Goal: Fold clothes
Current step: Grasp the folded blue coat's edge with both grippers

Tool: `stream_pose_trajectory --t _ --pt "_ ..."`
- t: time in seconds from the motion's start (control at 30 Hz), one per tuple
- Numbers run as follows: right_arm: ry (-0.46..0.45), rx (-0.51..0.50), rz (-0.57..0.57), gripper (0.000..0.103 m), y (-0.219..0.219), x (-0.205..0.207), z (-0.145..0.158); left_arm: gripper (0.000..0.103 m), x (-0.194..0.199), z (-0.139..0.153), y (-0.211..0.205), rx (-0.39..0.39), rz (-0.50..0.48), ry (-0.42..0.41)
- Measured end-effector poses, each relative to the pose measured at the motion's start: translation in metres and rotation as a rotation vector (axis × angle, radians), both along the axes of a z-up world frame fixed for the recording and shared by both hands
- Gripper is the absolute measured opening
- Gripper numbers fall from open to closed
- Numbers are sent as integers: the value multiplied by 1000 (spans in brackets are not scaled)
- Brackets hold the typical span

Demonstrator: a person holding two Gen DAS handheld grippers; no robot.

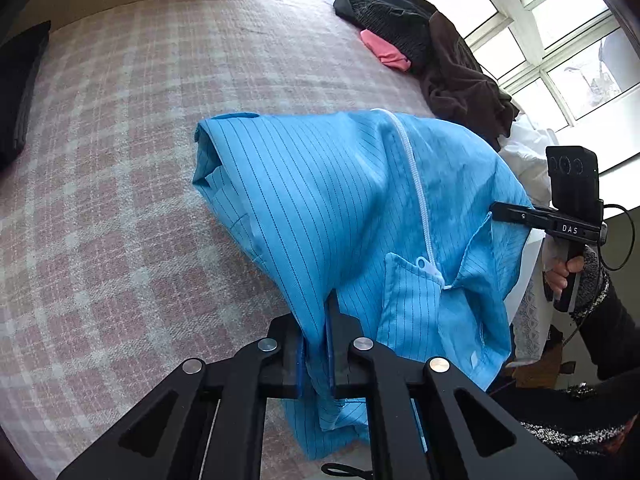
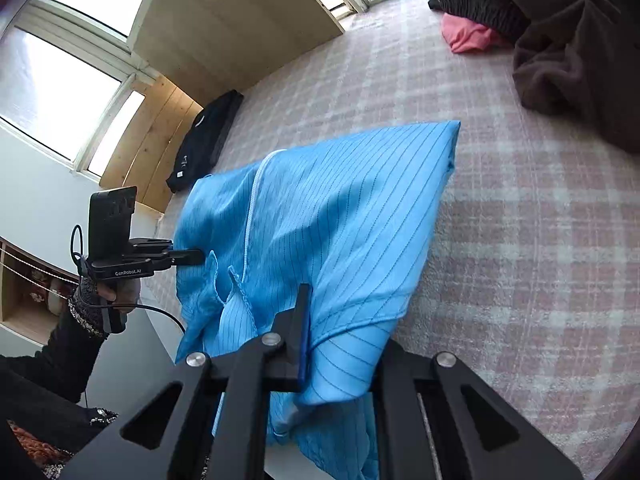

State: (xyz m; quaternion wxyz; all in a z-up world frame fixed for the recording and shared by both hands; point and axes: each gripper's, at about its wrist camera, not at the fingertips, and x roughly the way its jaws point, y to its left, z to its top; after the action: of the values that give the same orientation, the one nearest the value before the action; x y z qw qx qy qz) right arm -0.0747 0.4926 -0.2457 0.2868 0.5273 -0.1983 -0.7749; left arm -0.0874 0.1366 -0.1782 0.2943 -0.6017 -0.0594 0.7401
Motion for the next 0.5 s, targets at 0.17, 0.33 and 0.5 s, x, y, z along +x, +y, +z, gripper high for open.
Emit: stream_pose_trajectory --t 0.17,0.33,0.5 --pt "64 4 36 6 -6 -11 37 5 8 30 0 27 38 66" --pt "179 62 160 5 -32 -40 82 5 10 62 -12 54 112 136" --pt "94 155 238 5 -48 -69 69 5 0 44 -34 48 111 76"
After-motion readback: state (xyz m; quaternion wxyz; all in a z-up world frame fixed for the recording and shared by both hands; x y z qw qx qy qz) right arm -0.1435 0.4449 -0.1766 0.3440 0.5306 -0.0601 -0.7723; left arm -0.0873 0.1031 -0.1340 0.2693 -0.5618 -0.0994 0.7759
